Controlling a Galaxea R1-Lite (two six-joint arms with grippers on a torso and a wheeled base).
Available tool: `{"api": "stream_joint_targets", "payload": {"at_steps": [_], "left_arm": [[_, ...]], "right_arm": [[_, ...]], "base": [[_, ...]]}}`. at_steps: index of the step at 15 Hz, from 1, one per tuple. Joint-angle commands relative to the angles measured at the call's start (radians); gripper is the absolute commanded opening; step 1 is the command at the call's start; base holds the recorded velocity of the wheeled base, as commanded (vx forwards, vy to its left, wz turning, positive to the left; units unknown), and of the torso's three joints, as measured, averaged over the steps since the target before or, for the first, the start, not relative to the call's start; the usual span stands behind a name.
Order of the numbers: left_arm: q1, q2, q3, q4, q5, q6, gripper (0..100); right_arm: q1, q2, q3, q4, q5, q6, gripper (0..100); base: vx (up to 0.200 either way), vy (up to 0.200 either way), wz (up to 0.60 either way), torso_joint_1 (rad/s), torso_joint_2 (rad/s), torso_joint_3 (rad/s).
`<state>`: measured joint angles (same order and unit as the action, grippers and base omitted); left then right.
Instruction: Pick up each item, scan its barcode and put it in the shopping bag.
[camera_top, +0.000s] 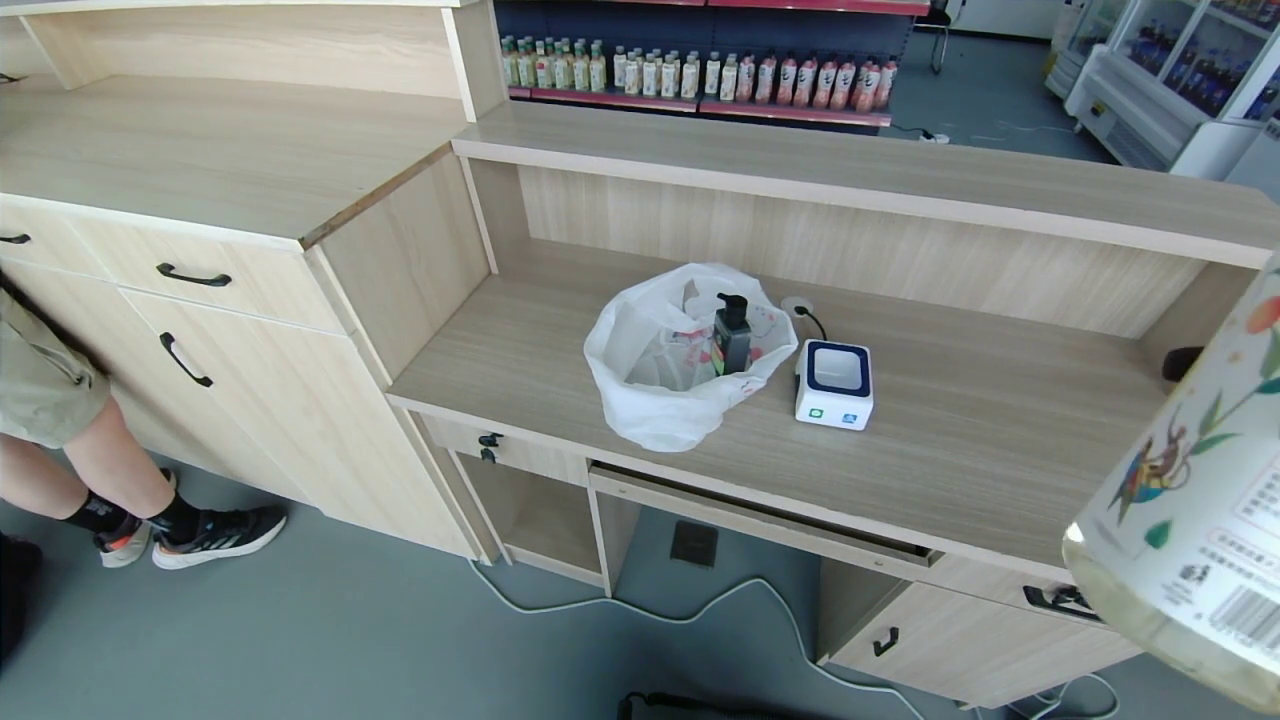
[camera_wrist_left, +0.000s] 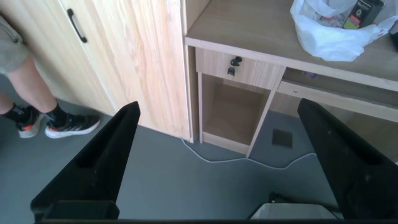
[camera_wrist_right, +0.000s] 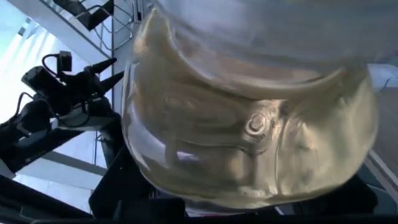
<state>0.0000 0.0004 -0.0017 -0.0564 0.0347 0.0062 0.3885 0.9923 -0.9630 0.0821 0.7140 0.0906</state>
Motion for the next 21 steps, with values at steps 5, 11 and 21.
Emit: {"api": "stream_joint_targets", "payload": {"at_steps": [5, 11, 21], "left_arm": [[0.0, 0.0, 0.0, 0.0, 0.001, 0.0, 100], [0.0, 0.0, 0.0, 0.0, 0.001, 0.0, 100], [0.0, 0.0, 0.0, 0.0, 0.001, 0.0, 100]], "right_arm": [[-0.2, 0.189, 0.201, -0.361, -0.326, -0.387, 0], [-0.479, 0.572, 0.388, -1.205, -0.401, -0.862, 0], [-0.528, 0.902, 0.28, -1.541, -0.397, -1.178, 0]], "base": [[0.0, 0.0, 0.0, 0.0, 0.0, 0.0], [0.0, 0.0, 0.0, 0.0, 0.0, 0.0], [0.0, 0.0, 0.06, 0.0, 0.0, 0.0]]}}
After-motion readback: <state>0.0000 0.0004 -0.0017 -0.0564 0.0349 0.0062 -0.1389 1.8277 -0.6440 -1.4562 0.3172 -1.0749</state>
